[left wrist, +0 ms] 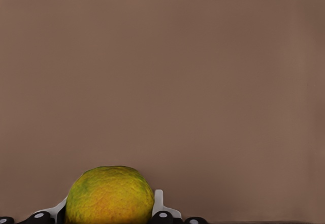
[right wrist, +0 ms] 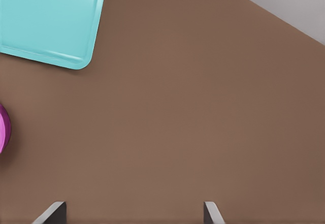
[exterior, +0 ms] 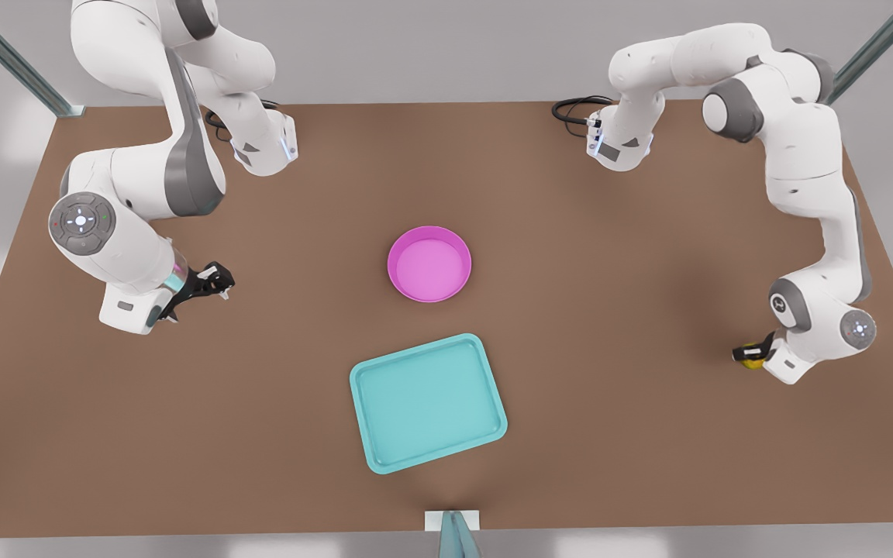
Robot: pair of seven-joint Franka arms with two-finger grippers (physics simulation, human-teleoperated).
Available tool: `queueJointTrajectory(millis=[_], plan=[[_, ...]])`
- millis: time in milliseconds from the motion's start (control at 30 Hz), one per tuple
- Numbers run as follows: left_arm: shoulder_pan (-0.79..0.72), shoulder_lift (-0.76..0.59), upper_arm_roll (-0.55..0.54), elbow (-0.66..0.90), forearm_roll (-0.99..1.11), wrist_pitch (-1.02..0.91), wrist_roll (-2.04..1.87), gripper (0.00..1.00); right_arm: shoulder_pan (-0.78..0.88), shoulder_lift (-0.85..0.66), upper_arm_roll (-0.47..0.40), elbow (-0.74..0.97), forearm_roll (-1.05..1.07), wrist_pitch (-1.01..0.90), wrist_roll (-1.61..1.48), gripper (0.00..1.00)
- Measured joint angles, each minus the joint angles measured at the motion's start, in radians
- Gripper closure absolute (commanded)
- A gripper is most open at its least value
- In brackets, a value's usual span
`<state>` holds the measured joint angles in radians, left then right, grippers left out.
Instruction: Place the orange on the plate with the left arm and the plate on the tray with the right arm
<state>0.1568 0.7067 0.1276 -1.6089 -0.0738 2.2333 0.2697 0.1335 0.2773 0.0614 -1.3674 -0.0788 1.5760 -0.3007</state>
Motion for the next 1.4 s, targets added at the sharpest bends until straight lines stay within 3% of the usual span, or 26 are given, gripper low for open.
queueJointTrajectory(millis=[133, 267, 367, 500, 533, 633, 700, 767, 867, 933, 967, 1000, 1033, 1067, 1133, 1200, 1400], plan=[[-0.42, -0.109, -0.004, 0.067, 0.001, -0.154, -0.077, 0.52, 0.0, 0.0, 0.0, 0.0, 0.0, -0.001, -0.001, 0.0], [-0.853, -0.071, -0.021, 0.129, -0.007, -0.269, -0.228, 0.52, 0.0, 0.0, 0.0, 0.001, 0.0, -0.001, -0.001, 0.0], [-0.931, 0.007, -0.138, 0.205, -0.016, -0.312, -0.364, 0.52, 0.001, 0.001, 0.0, 0.0, 0.0, 0.0, -0.001, 0.0], [-0.963, 0.069, -0.192, 0.242, -0.022, -0.32, -0.536, 0.51, 0.001, 0.001, 0.0, 0.0, 0.0, 0.0, -0.002, 0.0], [-0.972, 0.073, -0.197, 0.239, -0.026, -0.32, -0.574, 0.02, 0.001, 0.001, 0.0, 0.0, 0.0, 0.0, -0.002, 0.0], [-0.993, 0.082, -0.202, 0.214, -0.036, -0.329, -0.673, 0.0, 0.001, 0.001, 0.0, 0.0, 0.0, 0.0, -0.002, 0.0], [-0.995, 0.068, -0.192, 0.205, -0.032, -0.353, -0.728, 0.0, 0.001, 0.001, 0.0, 0.0, 0.0, 0.0, -0.002, 0.0], [-0.924, -0.039, -0.076, 0.265, -0.051, -0.461, -0.746, 0.0, 0.001, 0.001, 0.0, 0.0, 0.0, 0.0, -0.002, 0.0], [-0.827, -0.173, 0.308, 0.388, -0.07, -0.703, -0.695, 0.0, 0.001, 0.003, 0.0, 0.0, 0.0, 0.0, -0.002, 0.0], [-0.771, -0.215, 0.441, 0.47, -0.078, -0.817, -0.653, 0.0, 0.005, 0.025, 0.005, 0.0, 0.0, -0.002, -0.002, 0.0], [-0.579, -0.28, 0.272, 0.485, -0.07, -0.861, -0.628, 0.0, 0.008, 0.045, 0.009, 0.0, 0.0, -0.003, -0.003, 0.0], [-0.367, -0.357, 0.037, 0.451, -0.023, -0.885, -0.605, 0.0, 0.009, 0.069, 0.012, -0.004, 0.002, -0.008, -0.008, 0.0], [-0.255, -0.461, -0.095, 0.34, 0.022, -0.874, -0.584, 0.0, 0.005, 0.11, 0.014, -0.009, 0.03, -0.019, -0.017, 0.0], [-0.201, -0.517, -0.16, 0.273, 0.059, -0.863, -0.564, 0.0, -0.015, 0.152, 0.014, -0.025, 0.075, -0.029, -0.024, 0.0], [-0.174, -0.514, -0.209, 0.283, 0.108, -0.854, -0.528, 0.0, -0.044, 0.169, 0.015, -0.169, 0.183, -0.016, -0.039, 0.0], [-0.166, -0.505, -0.22, 0.294, 0.134, -0.857, -0.495, 0.0, -0.046, 0.1, 0.017, -0.389, 0.273, 0.057, -0.054, 0.0], [-0.153, -0.502, -0.221, 0.297, 0.158, -0.874, -0.414, 0.0, 0.055, -0.05, 0.04, -0.801, 0.496, 0.328, -0.086, 0.0]])
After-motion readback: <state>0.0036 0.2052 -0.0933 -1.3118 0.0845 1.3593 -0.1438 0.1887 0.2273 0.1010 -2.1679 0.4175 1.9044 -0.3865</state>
